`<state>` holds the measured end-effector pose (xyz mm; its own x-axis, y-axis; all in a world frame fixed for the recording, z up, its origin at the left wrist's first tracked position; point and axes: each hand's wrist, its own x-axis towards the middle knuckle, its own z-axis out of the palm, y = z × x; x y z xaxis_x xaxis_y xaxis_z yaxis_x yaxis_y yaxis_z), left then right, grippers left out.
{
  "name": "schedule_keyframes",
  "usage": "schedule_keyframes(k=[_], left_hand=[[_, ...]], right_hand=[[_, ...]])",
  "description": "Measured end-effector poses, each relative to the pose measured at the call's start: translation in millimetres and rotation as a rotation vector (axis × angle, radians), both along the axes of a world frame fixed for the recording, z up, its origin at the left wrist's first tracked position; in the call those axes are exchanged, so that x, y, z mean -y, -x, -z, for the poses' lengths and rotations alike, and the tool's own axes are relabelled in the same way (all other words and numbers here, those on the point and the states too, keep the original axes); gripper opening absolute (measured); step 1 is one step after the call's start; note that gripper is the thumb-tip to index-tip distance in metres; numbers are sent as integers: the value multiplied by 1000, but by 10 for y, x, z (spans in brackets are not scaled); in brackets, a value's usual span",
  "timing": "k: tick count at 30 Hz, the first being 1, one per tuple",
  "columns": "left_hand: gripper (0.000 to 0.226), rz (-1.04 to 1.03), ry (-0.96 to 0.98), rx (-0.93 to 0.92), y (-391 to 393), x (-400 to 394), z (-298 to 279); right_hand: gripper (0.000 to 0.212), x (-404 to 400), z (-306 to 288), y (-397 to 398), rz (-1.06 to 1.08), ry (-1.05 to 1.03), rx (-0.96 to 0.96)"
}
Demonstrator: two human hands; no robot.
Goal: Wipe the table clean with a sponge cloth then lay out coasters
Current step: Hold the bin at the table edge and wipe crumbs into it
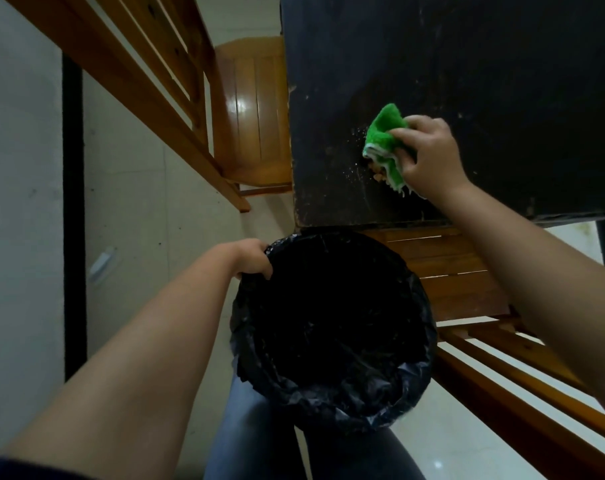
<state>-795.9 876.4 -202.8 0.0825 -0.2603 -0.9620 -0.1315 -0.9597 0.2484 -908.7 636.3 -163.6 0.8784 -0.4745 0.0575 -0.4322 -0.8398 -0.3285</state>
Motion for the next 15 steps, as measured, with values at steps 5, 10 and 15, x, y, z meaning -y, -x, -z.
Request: schedule_keyframes(k=[5, 10, 15], left_hand=[[39, -46, 14, -15, 40, -1, -2], [39, -72, 33, -44, 63, -8, -19], [36, -39, 38, -14, 73, -3, -12]], right_hand=[[24, -351, -52, 245, -149, -53, 53], [31, -900, -139, 822, -556, -272, -78], [26, -625, -229, 627, -431, -294, 45]])
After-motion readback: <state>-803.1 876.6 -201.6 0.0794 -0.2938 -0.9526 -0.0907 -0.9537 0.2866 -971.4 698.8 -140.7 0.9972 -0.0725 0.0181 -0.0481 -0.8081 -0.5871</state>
